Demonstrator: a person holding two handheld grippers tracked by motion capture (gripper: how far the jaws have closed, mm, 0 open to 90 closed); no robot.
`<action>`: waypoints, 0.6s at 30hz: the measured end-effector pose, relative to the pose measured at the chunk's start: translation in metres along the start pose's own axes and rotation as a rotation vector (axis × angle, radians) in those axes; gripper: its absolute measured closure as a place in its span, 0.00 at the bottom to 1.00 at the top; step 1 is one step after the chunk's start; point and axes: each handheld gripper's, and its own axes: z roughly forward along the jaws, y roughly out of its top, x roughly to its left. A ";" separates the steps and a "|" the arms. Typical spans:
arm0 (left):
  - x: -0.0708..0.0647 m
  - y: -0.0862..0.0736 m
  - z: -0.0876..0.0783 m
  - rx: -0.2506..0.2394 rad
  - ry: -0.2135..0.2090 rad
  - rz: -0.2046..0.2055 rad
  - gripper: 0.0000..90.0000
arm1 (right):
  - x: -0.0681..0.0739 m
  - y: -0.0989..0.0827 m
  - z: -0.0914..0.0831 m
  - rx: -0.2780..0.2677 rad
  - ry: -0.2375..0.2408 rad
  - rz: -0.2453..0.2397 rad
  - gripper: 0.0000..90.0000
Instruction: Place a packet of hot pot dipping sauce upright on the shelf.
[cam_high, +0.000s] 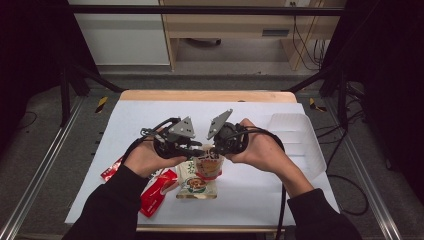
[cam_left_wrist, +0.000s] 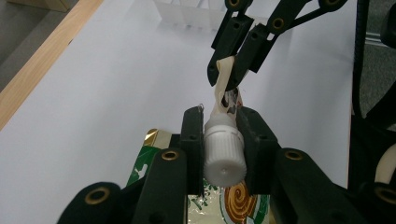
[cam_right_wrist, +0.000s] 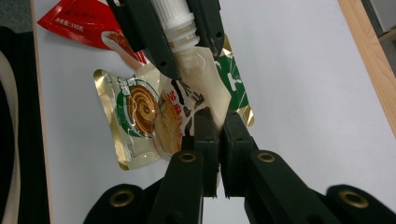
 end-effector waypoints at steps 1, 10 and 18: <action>0.000 0.000 0.000 -0.005 0.000 -0.003 0.82 | 0.000 0.001 -0.001 0.003 0.003 -0.005 0.97; 0.001 -0.001 -0.008 -0.073 0.048 -0.041 0.61 | -0.006 0.007 -0.012 0.029 -0.014 -0.028 0.98; 0.005 -0.005 -0.011 -0.091 0.079 -0.086 0.28 | -0.016 0.004 -0.023 0.050 -0.037 -0.029 0.98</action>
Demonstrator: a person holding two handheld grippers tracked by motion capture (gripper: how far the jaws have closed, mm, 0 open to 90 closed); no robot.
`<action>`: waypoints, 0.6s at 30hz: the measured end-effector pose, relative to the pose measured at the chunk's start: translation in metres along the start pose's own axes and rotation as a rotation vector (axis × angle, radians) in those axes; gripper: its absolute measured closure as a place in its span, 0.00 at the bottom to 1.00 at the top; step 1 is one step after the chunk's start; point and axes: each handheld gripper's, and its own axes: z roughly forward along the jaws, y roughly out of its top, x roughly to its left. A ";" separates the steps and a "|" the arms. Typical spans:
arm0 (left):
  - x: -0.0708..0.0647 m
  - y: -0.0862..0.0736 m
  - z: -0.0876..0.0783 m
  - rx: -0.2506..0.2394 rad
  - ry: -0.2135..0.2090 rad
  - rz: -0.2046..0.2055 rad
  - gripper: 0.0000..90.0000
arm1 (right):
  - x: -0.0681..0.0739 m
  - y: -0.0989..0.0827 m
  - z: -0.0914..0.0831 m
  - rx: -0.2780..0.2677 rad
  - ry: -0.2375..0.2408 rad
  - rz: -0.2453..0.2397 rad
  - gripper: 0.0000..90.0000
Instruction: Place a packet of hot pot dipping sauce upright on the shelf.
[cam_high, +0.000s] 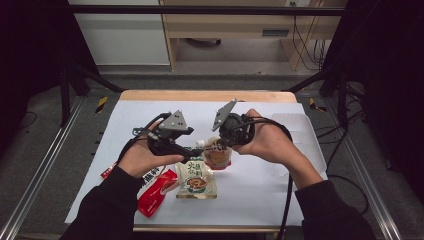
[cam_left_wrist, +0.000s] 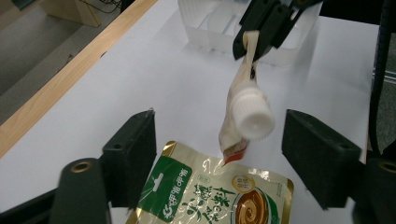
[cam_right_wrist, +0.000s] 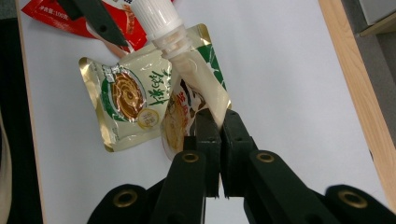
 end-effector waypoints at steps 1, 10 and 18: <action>0.000 0.000 0.000 0.000 0.000 0.000 0.27 | 0.000 0.000 0.000 0.000 0.000 0.000 0.98; 0.006 -0.009 0.001 0.025 0.021 -0.031 0.17 | -0.018 -0.012 -0.015 -0.018 -0.026 0.039 0.98; 0.010 -0.027 -0.001 -0.011 0.044 -0.053 0.15 | -0.038 -0.023 -0.035 -0.027 -0.048 0.053 0.98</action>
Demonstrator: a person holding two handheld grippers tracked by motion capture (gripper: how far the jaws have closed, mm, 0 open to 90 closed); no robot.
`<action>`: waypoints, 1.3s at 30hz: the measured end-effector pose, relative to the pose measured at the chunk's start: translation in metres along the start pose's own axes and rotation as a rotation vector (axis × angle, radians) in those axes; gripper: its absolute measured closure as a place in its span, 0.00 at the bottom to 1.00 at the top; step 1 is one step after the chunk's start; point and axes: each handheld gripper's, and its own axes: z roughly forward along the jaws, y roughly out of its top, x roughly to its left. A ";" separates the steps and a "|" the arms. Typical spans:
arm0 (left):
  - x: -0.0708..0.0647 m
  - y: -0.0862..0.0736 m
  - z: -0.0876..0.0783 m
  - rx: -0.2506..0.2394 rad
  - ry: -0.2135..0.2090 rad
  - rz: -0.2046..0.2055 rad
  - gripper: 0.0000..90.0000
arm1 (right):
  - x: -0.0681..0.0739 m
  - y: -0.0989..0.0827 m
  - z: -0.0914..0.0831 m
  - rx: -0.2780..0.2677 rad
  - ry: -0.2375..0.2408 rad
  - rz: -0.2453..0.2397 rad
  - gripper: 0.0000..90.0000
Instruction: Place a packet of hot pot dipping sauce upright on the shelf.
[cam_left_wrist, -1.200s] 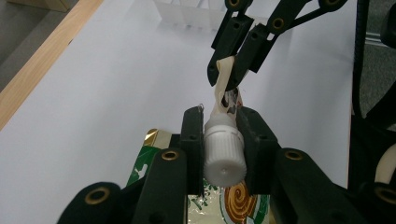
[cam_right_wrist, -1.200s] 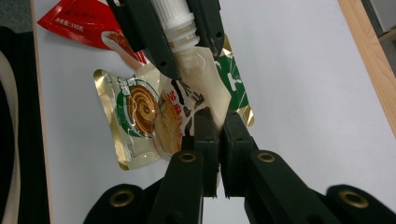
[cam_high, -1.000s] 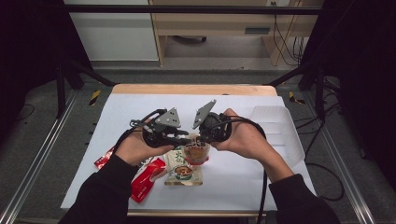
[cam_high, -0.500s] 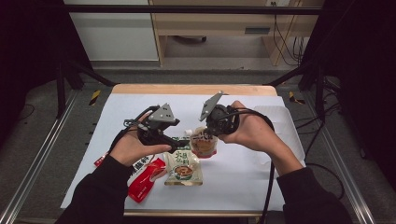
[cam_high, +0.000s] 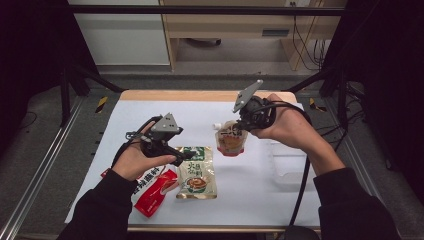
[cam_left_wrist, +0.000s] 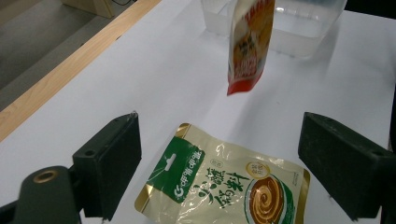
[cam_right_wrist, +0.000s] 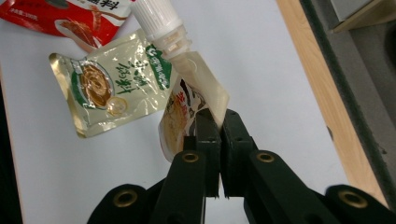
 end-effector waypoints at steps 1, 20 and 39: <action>0.000 0.000 0.000 0.000 0.000 0.000 0.15 | 0.000 0.000 0.000 0.000 0.000 0.000 0.98; 0.000 -0.073 -0.008 -0.009 0.091 -0.110 0.13 | -0.061 -0.048 -0.052 -0.016 -0.142 0.079 0.98; 0.007 -0.118 -0.017 -0.025 0.124 -0.183 0.13 | -0.100 -0.116 -0.051 0.005 -0.234 0.122 0.98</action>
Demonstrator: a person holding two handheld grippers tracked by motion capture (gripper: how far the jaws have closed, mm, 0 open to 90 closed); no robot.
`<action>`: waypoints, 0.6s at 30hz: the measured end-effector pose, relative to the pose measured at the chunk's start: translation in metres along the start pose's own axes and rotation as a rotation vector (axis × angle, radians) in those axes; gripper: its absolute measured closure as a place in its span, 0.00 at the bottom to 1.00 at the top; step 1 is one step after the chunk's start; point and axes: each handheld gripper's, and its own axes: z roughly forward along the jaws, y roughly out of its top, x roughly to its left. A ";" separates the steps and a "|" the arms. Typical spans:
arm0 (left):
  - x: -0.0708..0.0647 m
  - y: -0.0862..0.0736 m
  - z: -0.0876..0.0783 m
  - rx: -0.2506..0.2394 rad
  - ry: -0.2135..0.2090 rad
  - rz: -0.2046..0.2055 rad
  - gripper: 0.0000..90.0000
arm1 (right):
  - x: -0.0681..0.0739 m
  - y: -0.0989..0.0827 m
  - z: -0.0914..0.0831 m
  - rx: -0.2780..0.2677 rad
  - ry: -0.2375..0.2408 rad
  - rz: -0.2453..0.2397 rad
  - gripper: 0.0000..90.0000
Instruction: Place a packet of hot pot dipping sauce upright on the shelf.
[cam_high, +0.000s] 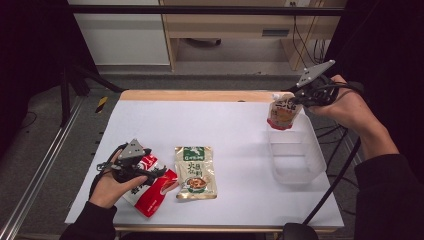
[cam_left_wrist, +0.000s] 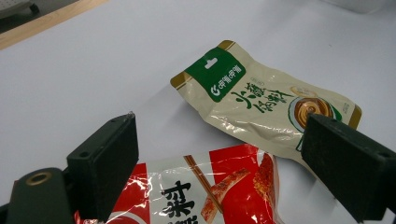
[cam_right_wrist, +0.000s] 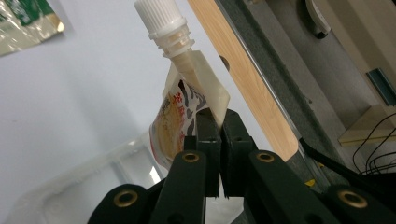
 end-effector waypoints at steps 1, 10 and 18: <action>0.000 -0.001 -0.001 0.001 0.003 0.002 0.13 | -0.004 -0.006 0.005 0.007 -0.004 0.011 0.98; 0.004 -0.003 -0.003 -0.001 0.009 -0.010 0.13 | -0.021 -0.019 0.025 0.010 0.010 0.032 0.98; 0.008 -0.006 -0.005 -0.002 0.016 -0.020 0.13 | -0.026 -0.031 0.045 0.027 0.034 0.051 0.98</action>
